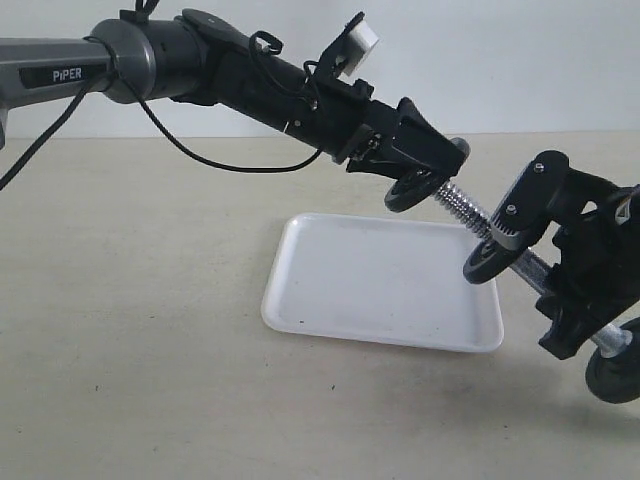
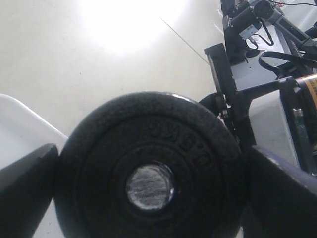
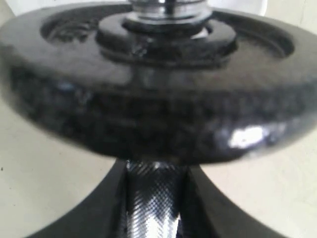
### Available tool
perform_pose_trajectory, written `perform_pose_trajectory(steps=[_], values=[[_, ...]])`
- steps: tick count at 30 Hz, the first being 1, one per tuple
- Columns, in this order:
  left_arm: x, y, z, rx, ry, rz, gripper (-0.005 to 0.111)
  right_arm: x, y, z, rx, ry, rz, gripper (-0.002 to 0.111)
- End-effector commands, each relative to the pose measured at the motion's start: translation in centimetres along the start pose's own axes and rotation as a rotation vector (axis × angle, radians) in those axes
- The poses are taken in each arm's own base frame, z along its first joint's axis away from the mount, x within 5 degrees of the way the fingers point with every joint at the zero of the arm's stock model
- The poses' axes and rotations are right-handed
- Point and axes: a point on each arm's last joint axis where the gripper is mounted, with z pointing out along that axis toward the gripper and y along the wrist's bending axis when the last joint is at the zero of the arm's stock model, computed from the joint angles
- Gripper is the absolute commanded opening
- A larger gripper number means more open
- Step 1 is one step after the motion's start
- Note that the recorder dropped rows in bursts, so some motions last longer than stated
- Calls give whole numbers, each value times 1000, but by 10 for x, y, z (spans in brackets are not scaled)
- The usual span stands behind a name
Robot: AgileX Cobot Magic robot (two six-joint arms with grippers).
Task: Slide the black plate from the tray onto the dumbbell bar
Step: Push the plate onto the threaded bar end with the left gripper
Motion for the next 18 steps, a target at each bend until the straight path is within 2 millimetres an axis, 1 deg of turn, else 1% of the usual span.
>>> perform_pose_trajectory(steps=[1,8,18], values=[[-9,-11,-4,42,-41,7,4,-57,-45,-50,477,-655,26,0],[-10,-13,-3,56,-56,1,4,-58,-45,-51,479,-668,39,0],[-10,-22,10,77,-39,32,4,-58,-45,-51,479,-668,39,0]])
